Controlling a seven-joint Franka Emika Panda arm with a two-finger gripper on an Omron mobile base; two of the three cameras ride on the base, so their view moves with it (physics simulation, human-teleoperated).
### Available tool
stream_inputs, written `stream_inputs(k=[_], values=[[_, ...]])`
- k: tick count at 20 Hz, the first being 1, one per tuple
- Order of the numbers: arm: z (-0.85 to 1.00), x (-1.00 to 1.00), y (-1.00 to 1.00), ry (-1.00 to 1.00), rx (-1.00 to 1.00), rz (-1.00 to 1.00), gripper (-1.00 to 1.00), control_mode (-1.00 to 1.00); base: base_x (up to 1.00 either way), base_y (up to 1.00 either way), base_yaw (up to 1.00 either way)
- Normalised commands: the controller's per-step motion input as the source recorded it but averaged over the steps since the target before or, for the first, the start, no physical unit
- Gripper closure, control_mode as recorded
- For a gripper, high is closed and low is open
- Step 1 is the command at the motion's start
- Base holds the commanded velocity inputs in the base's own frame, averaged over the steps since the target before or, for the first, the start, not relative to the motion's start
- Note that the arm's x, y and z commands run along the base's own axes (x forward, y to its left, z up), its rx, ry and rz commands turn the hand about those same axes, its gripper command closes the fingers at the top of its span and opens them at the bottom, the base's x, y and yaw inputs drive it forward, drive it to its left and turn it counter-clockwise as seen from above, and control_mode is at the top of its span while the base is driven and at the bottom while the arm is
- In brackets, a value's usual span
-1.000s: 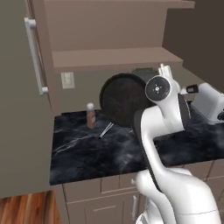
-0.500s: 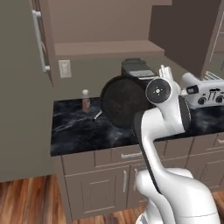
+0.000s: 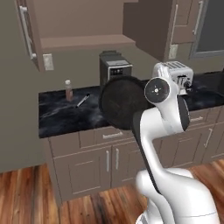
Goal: Pick the pan from the cabinet and place it on the stove. Then turn on the stove burner for the pan.
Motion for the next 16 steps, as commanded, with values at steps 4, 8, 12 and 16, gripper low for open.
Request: stream_inputs(k=[4,8,12,16], values=[[0.00,0.00,0.00,0.00,0.00,0.00,1.00,1.00,-0.62,-0.09,-0.33],[0.00,0.00,0.00,0.00,0.00,0.00,1.00,1.00,-0.57,-0.15,-0.35],[0.00,0.00,0.00,0.00,0.00,0.00,1.00,1.00,-0.46,-0.11,-0.40],[0.00,0.00,0.00,0.00,0.00,0.00,1.00,1.00,-0.25,-0.01,-0.46]])
